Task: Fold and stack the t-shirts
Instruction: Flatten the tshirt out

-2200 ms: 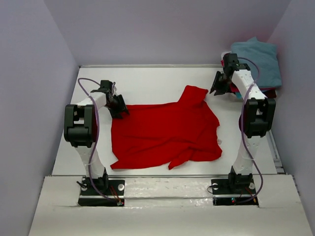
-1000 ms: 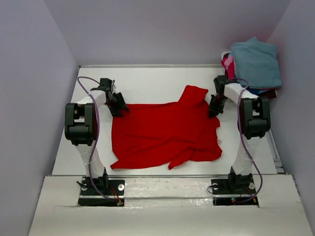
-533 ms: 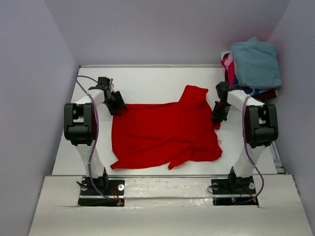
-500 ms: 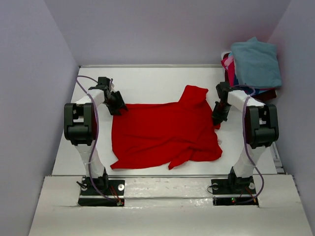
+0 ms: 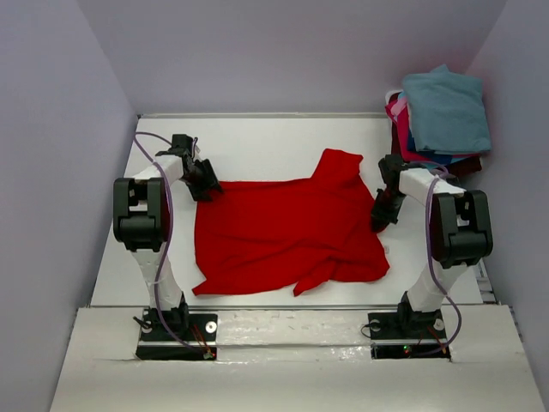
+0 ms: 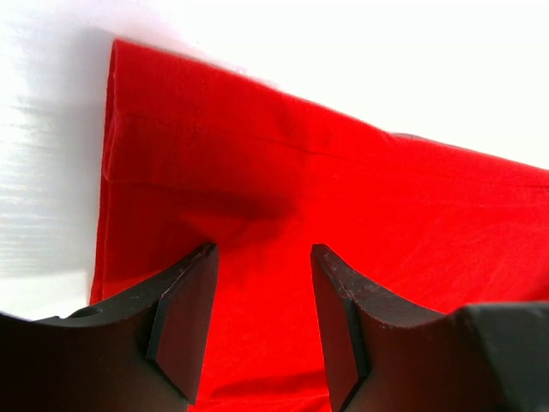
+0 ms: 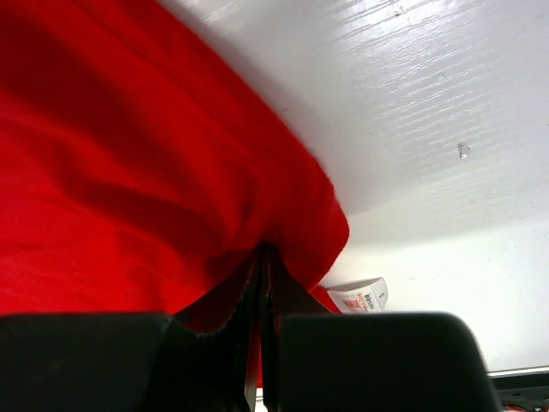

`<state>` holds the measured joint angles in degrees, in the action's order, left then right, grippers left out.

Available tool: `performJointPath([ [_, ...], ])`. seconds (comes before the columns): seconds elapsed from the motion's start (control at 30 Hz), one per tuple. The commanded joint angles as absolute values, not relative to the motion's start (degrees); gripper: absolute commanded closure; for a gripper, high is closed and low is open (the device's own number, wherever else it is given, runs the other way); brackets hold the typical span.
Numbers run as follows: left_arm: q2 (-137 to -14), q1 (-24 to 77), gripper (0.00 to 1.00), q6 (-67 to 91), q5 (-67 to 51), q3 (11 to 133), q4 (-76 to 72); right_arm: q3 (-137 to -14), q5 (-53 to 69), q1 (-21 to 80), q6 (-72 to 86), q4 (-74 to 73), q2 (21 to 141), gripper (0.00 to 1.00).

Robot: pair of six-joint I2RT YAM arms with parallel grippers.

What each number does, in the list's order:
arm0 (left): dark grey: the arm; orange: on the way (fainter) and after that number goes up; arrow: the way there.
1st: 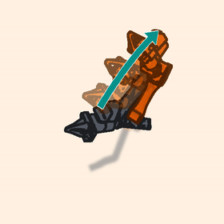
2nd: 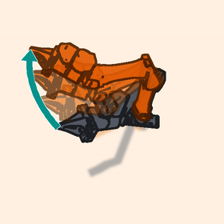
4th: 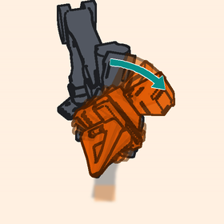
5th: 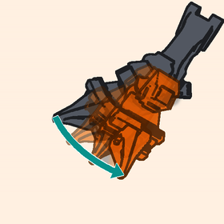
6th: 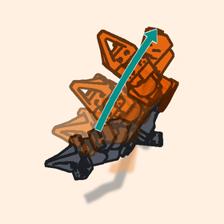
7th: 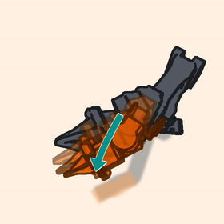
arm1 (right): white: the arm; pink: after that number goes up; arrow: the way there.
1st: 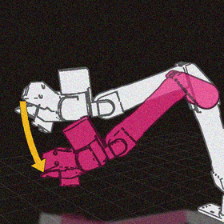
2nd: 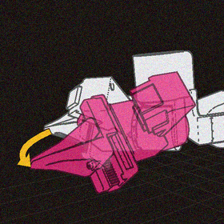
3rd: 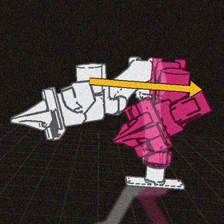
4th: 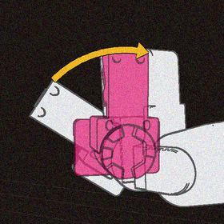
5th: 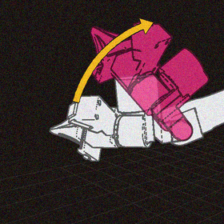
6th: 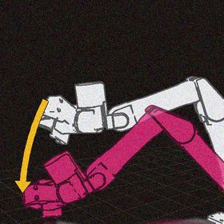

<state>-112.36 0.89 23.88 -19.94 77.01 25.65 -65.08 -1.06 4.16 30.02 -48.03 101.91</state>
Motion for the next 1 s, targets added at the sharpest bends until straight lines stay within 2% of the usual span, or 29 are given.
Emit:
performJointPath([
  [0.0,-112.41,0.62,0.42,23.91,-20.57,81.03,26.72,-67.75,-0.44,4.31,30.15,-48.07,98.53,0.93],
  [0.23,-114.52,0.09,0.41,24.35,-20.04,85.51,28.47,-74.62,-0.44,4.92,29.71,-52.64,96.78,0.93],
  [0.53,-118.48,-0.44,0.42,24.52,-20.04,90.35,30.06,-64.43,1.85,5.45,30.67,-49.57,92.37,0.93],
  [0.87,-118.12,-0.97,0.42,23.82,-18.46,88.15,29.71,-63.72,3.08,5.45,30.76,-47.29,94.39,0.93],
  [0.97,-119.26,-0.97,0.45,23.82,-17.85,89.99,30.06,-63.28,3.25,5.45,30.67,-46.85,94.92,0.93],
])
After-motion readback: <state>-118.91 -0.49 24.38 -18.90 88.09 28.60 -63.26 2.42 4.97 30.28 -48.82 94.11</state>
